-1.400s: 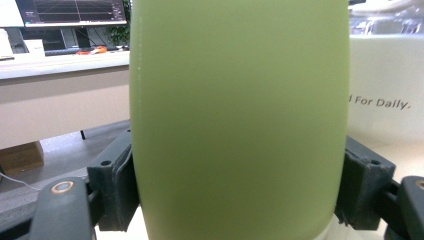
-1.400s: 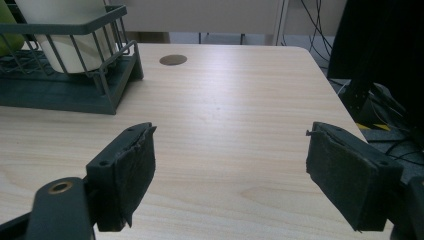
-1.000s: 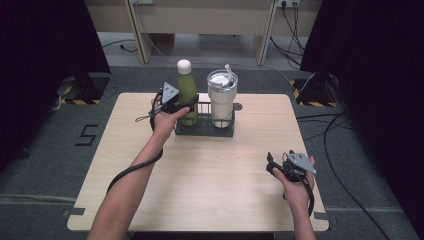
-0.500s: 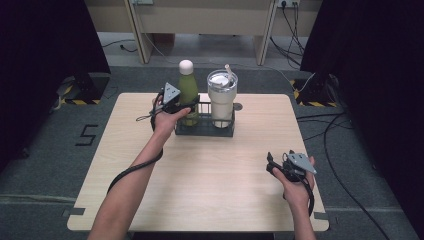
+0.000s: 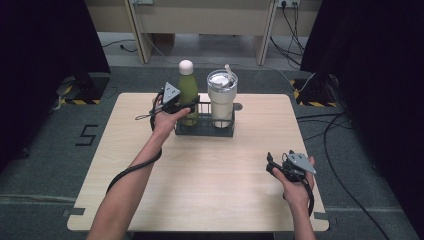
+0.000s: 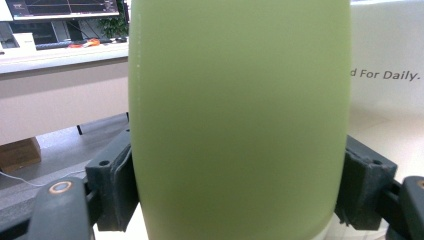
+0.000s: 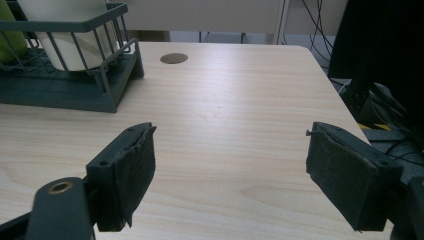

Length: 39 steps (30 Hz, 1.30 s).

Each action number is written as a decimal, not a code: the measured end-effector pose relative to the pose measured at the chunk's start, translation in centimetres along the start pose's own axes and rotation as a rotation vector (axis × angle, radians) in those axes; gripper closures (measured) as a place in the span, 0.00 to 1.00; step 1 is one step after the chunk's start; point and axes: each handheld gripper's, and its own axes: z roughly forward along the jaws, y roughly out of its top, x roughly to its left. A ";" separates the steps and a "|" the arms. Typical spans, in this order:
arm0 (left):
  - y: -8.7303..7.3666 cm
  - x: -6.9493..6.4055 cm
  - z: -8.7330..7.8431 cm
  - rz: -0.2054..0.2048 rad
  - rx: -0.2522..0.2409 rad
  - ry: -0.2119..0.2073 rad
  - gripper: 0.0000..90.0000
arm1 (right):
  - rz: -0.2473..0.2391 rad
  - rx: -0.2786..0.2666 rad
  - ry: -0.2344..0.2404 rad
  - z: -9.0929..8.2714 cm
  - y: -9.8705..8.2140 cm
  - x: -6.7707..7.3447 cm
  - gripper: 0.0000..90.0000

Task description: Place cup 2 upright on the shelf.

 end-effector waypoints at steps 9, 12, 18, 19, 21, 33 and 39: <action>-0.4 0.1 -0.1 -0.008 0.013 -0.005 0.18 | -0.001 0.001 -0.001 0.0 0.0 0.1 0.22; -0.6 0.2 -0.3 -0.016 0.014 -0.001 0.16 | 0.000 0.001 -0.002 0.0 0.0 0.1 0.22; -0.5 0.2 -0.6 0.002 0.015 0.003 0.16 | -0.003 0.003 0.000 0.0 0.0 0.2 0.22; -0.5 0.2 -0.6 0.002 0.015 0.003 0.16 | -0.003 0.003 0.000 0.0 0.0 0.2 0.22; -0.4 0.2 -0.7 0.011 0.015 0.005 0.16 | -0.005 0.002 0.001 0.0 0.0 0.2 0.22; -0.1 0.2 -2.0 0.024 0.009 0.003 0.15 | -0.003 0.000 -0.003 -0.1 0.0 0.2 0.22; 0.3 0.1 -2.8 0.044 0.005 -0.006 0.15 | -0.005 0.000 -0.003 0.0 0.0 0.2 0.22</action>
